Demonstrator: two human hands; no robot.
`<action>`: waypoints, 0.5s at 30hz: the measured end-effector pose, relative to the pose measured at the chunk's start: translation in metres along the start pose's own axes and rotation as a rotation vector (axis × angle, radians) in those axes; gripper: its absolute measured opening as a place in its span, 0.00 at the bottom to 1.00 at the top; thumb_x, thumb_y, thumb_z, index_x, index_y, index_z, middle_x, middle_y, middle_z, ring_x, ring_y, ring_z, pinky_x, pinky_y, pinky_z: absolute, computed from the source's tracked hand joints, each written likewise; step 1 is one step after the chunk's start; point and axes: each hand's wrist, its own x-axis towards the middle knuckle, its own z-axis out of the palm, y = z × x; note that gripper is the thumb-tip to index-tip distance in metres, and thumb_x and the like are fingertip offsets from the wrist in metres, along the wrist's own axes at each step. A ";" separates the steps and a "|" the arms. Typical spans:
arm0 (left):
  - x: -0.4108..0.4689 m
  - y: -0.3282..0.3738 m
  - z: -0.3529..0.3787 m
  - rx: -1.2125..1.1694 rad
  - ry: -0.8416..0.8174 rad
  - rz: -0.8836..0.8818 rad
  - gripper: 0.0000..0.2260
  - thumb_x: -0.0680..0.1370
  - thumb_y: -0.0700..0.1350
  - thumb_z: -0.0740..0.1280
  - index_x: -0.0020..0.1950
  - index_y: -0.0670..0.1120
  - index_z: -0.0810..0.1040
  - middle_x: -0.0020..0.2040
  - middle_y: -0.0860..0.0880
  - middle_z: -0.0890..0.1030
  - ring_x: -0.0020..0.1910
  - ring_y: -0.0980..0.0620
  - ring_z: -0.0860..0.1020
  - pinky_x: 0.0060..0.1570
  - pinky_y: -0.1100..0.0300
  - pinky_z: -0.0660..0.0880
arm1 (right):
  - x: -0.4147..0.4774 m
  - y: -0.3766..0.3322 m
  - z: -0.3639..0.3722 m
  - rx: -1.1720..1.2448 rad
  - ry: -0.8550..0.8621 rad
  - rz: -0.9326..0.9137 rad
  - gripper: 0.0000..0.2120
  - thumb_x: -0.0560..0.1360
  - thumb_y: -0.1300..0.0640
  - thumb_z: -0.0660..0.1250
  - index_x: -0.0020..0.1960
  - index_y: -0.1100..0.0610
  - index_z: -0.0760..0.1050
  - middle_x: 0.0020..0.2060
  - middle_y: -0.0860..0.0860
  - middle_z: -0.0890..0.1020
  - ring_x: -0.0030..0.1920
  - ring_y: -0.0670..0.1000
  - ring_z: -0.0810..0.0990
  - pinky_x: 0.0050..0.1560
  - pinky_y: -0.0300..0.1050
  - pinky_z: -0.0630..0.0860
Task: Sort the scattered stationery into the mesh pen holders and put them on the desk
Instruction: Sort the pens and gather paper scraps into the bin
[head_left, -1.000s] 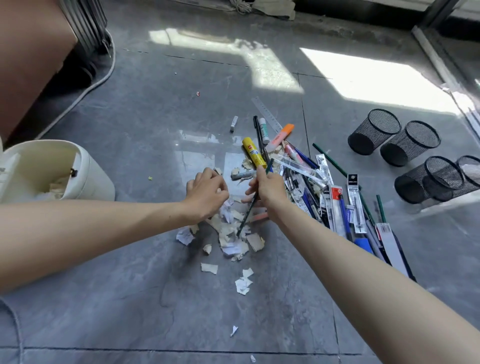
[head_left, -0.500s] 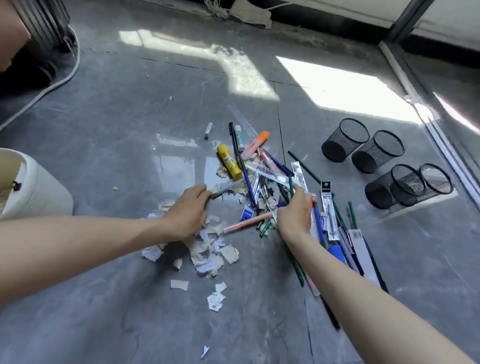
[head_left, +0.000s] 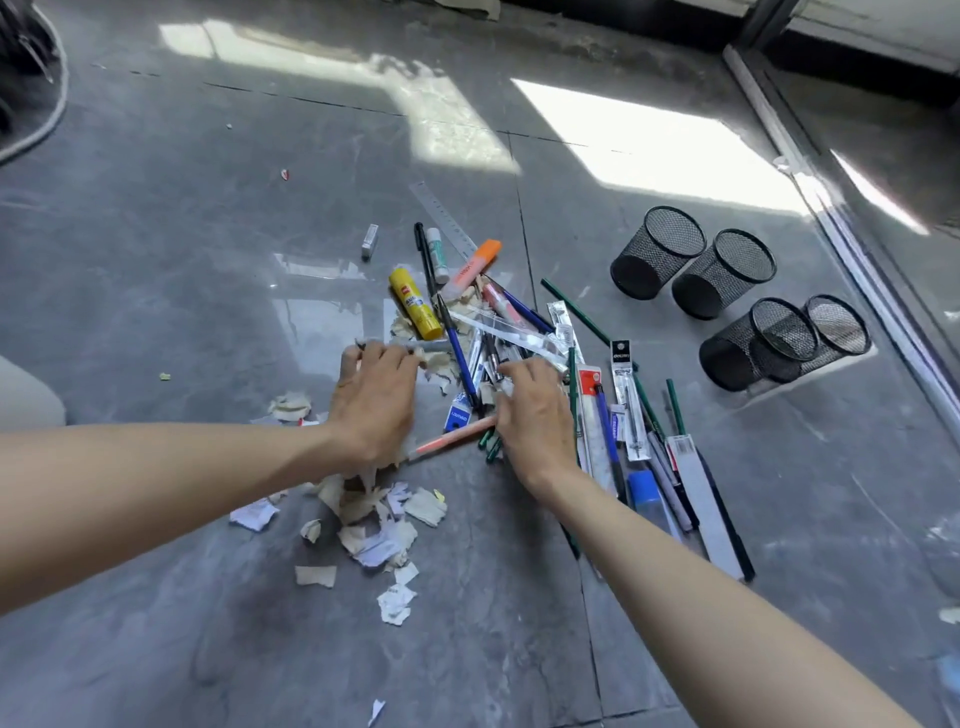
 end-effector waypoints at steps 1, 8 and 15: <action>0.003 -0.001 -0.001 -0.019 -0.004 -0.017 0.12 0.77 0.40 0.58 0.60 0.49 0.70 0.59 0.49 0.74 0.58 0.48 0.66 0.55 0.54 0.55 | 0.002 -0.006 0.002 0.034 -0.081 -0.010 0.14 0.76 0.60 0.64 0.61 0.57 0.73 0.55 0.53 0.75 0.56 0.54 0.74 0.54 0.50 0.73; 0.017 0.003 -0.012 -0.052 -0.263 0.178 0.23 0.80 0.42 0.54 0.75 0.52 0.58 0.74 0.48 0.59 0.67 0.43 0.60 0.61 0.50 0.62 | 0.009 -0.022 0.008 -0.068 -0.148 0.156 0.08 0.75 0.65 0.61 0.50 0.58 0.76 0.48 0.56 0.80 0.50 0.59 0.78 0.41 0.46 0.69; -0.011 -0.028 -0.008 0.057 -0.195 0.379 0.22 0.79 0.42 0.56 0.73 0.49 0.61 0.73 0.50 0.63 0.67 0.48 0.63 0.60 0.55 0.56 | -0.001 -0.019 0.004 -0.005 -0.038 0.126 0.08 0.75 0.64 0.62 0.50 0.58 0.78 0.45 0.54 0.82 0.46 0.55 0.80 0.42 0.45 0.72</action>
